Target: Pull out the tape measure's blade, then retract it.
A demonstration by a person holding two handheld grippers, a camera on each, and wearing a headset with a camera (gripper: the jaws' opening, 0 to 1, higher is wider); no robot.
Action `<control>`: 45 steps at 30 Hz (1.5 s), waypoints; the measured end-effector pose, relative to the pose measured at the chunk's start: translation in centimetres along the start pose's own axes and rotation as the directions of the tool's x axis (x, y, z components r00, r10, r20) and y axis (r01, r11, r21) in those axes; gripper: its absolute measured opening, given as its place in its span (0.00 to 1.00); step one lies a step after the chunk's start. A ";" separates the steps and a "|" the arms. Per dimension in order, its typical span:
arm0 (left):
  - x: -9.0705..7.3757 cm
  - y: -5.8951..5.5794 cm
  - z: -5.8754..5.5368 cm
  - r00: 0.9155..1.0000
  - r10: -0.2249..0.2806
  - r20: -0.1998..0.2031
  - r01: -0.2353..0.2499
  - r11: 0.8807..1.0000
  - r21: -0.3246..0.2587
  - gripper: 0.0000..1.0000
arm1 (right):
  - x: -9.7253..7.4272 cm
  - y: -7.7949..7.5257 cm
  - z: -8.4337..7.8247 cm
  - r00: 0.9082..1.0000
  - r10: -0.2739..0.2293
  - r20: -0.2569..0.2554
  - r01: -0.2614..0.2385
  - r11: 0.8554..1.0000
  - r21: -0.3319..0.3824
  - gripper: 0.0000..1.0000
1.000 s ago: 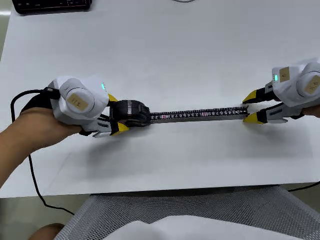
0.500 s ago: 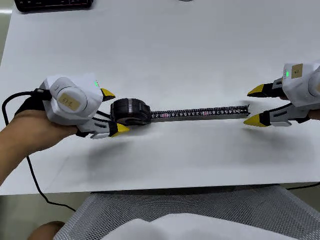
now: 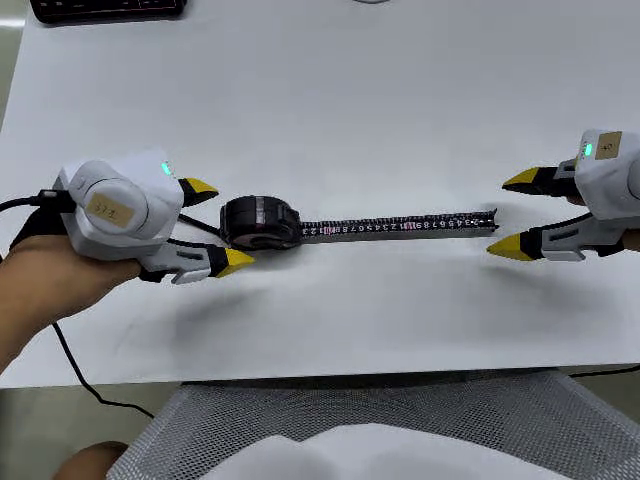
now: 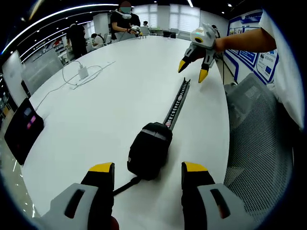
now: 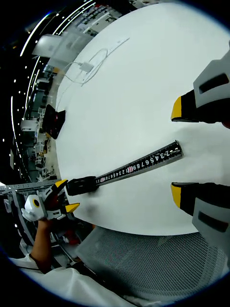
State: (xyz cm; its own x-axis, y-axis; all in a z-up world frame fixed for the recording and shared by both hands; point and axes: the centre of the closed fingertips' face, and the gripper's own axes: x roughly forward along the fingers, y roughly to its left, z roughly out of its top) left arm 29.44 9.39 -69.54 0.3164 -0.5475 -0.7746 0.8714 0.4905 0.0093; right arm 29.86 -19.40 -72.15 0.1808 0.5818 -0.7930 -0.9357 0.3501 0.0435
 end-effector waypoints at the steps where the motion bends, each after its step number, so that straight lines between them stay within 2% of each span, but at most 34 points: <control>1: -0.1 0.0 -0.1 1.000 0.001 0.000 -0.001 1.000 -0.003 0.53 | 0.0 0.0 0.0 1.000 0.000 0.000 0.000 1.000 0.001 0.48; 8: -0.7 0.1 -0.1 1.000 0.012 0.017 -0.012 1.000 -0.023 0.54 | -0.5 0.1 0.4 1.000 -0.014 0.017 0.014 1.000 0.012 0.48; 14: -1.6 0.1 0.3 0.997 0.031 0.074 -0.028 0.998 -0.050 0.58 | -1.3 0.3 0.6 0.999 -0.032 0.040 0.030 0.999 0.042 0.51; 21: -2.3 0.3 0.1 0.994 0.071 0.088 -0.064 0.994 -0.085 0.60 | -1.8 0.8 0.9 0.996 -0.060 0.071 0.053 0.995 0.087 0.55; 30: -2.9 0.2 -0.7 0.990 0.112 0.087 -0.101 0.987 -0.125 0.63 | -2.7 1.1 1.2 0.990 -0.101 0.101 0.087 0.988 0.130 0.59; 37: -3.4 -0.2 -0.9 0.985 0.131 0.114 -0.112 0.981 -0.159 0.66 | -3.3 1.4 1.3 0.985 -0.126 0.115 0.109 0.983 0.147 0.62; 45: -4.0 -0.6 -0.5 0.974 0.152 0.169 -0.120 0.975 -0.185 0.71 | -3.5 1.8 1.3 0.980 -0.149 0.133 0.126 0.977 0.172 0.65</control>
State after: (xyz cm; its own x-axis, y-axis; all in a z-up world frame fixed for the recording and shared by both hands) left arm 27.45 11.66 -66.75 0.5038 -0.5735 -0.6460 0.7429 0.6693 -0.0149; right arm 27.97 -19.85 -68.50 0.3571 0.6151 -0.7029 -0.8394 0.5414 0.0473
